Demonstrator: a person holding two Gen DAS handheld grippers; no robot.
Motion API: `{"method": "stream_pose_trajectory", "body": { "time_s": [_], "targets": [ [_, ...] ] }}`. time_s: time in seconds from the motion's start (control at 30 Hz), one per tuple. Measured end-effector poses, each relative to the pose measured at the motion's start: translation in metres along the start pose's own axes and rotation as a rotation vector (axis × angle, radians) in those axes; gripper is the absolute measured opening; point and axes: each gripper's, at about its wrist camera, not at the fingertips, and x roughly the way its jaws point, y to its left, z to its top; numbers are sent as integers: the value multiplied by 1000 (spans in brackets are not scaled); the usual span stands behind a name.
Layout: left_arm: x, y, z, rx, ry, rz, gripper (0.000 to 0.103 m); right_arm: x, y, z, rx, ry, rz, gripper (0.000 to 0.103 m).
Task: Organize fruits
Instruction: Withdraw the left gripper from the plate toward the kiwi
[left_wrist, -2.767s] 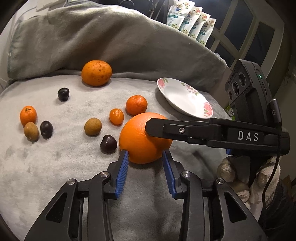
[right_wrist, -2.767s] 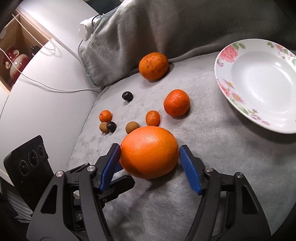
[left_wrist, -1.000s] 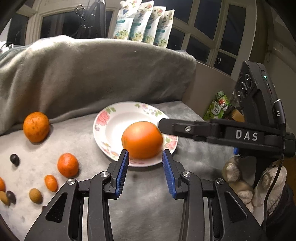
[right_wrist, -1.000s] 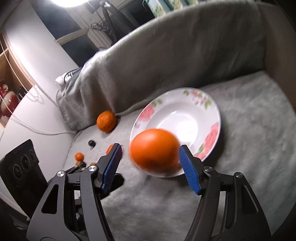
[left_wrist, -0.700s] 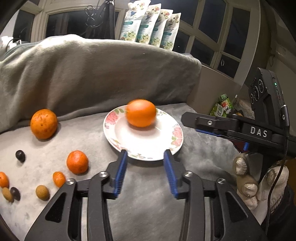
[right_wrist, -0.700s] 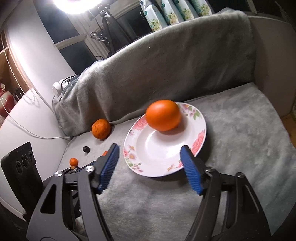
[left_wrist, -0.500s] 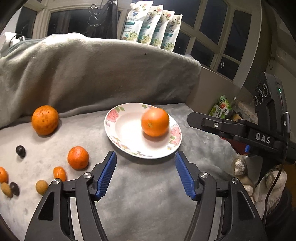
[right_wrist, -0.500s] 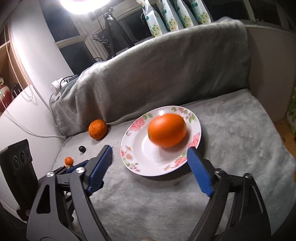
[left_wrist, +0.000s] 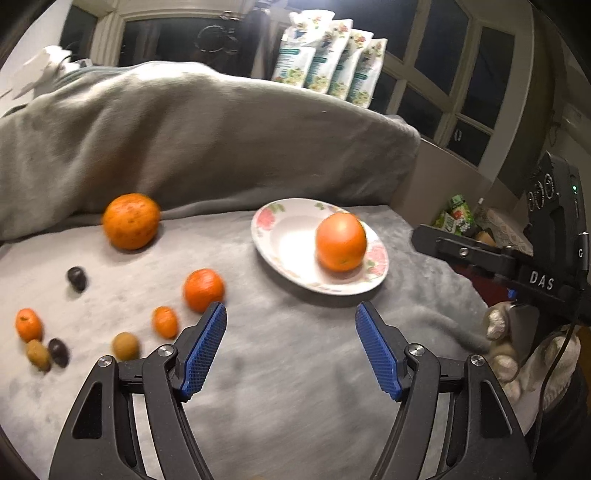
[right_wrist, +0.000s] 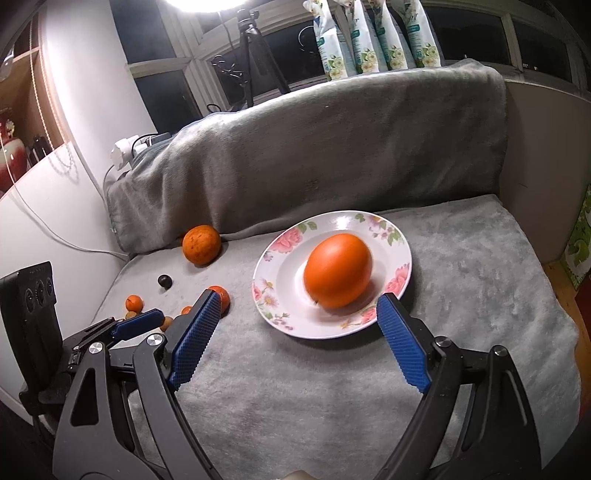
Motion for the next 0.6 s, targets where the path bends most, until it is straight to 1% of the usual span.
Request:
{"method": "stream_pose_trajectory", "body": {
  "time_s": [0.33,0.6],
  "targets": [
    [-36,67,-10,-92,-37,118,73,9,20,-1,-43,20,35,89],
    [-67,128,-32,-216,-52,229,72,20,50,-5,-116,38,69,89]
  ]
}}
